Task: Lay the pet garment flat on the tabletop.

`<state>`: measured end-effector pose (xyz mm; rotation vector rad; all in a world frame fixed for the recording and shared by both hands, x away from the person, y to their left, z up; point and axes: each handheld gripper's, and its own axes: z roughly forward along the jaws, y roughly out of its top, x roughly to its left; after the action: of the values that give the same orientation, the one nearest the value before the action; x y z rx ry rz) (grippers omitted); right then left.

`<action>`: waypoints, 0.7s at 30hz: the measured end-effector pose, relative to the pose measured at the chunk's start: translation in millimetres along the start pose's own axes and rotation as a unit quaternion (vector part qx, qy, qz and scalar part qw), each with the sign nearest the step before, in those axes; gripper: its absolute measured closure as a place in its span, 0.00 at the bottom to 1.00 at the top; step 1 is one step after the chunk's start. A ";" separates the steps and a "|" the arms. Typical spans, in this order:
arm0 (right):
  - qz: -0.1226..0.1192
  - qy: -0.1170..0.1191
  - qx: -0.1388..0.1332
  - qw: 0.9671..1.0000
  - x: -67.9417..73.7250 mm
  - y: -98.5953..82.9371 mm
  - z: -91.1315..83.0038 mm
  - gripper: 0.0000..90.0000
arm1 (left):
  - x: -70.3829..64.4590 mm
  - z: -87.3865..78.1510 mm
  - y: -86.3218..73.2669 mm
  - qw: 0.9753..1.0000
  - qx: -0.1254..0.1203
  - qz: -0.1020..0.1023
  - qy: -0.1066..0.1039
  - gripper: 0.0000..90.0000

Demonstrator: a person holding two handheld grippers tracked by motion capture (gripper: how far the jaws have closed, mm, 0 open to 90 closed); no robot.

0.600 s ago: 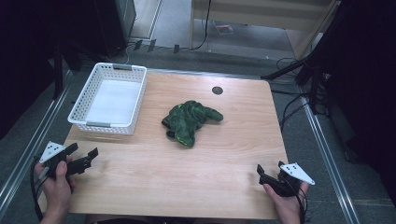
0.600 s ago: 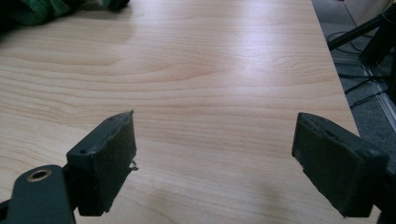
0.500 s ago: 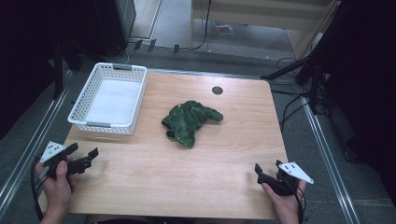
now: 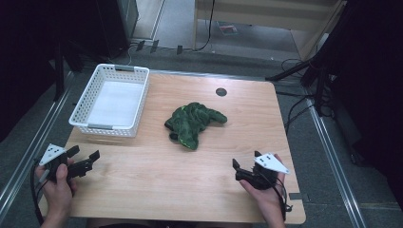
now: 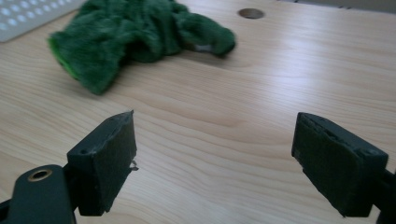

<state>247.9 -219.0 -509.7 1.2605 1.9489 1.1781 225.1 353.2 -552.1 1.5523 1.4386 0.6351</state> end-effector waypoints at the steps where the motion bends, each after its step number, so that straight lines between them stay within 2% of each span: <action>1: 0.014 0.028 0.003 0.999 11.4 6.9 7.1 0.17 | -0.2 0.0 0.0 1.000 0.000 0.000 0.000 0.15; 2: 0.012 0.037 0.004 0.999 18.1 10.6 11.1 0.17 | 0.0 0.1 0.0 1.000 0.000 -0.001 -0.002 0.15; 3: 0.012 0.037 0.004 0.999 18.1 10.6 11.1 0.17 | 0.0 0.1 0.0 1.000 0.000 -0.001 -0.002 0.15; 8: -0.027 0.066 0.011 0.997 55.8 29.7 39.2 0.17 | 0.5 0.3 0.2 1.000 0.001 -0.001 -0.005 0.15; 9: -0.037 0.075 0.017 0.996 69.1 36.3 52.4 0.18 | 0.5 0.3 0.2 1.000 0.001 -0.001 -0.005 0.15; 11: -0.036 0.089 0.030 0.995 81.4 40.8 66.2 0.20 | 0.6 0.3 0.2 1.000 0.001 -0.001 -0.006 0.15; 12: -0.036 0.089 0.030 0.995 81.4 40.8 66.2 0.20 | 0.6 0.3 0.2 1.000 0.001 -0.001 -0.006 0.15; 14: -0.039 0.100 0.043 0.993 92.6 41.5 80.1 0.25 | 0.6 0.4 0.2 1.000 0.001 -0.001 -0.007 0.15; 16: -0.053 0.093 0.057 0.993 104.2 38.5 95.5 0.31 | 0.4 0.5 0.2 1.000 0.002 0.000 -0.007 0.15; 17: -0.060 0.081 0.067 0.993 109.7 36.6 106.3 0.35 | 0.0 0.8 0.2 1.000 0.001 0.000 -0.008 0.15; 19: -0.060 0.076 0.071 0.993 111.6 35.9 112.0 0.37 | -0.6 1.1 0.2 1.000 0.002 0.000 -0.007 0.15; 21: -0.056 0.059 0.079 0.994 112.5 34.1 123.6 0.48 | -1.0 0.9 0.4 1.000 0.004 0.003 -0.006 0.15</action>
<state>313.3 -63.7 -536.2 1.1636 2.2071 1.0826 225.9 352.0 -552.0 1.5653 1.4288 0.6232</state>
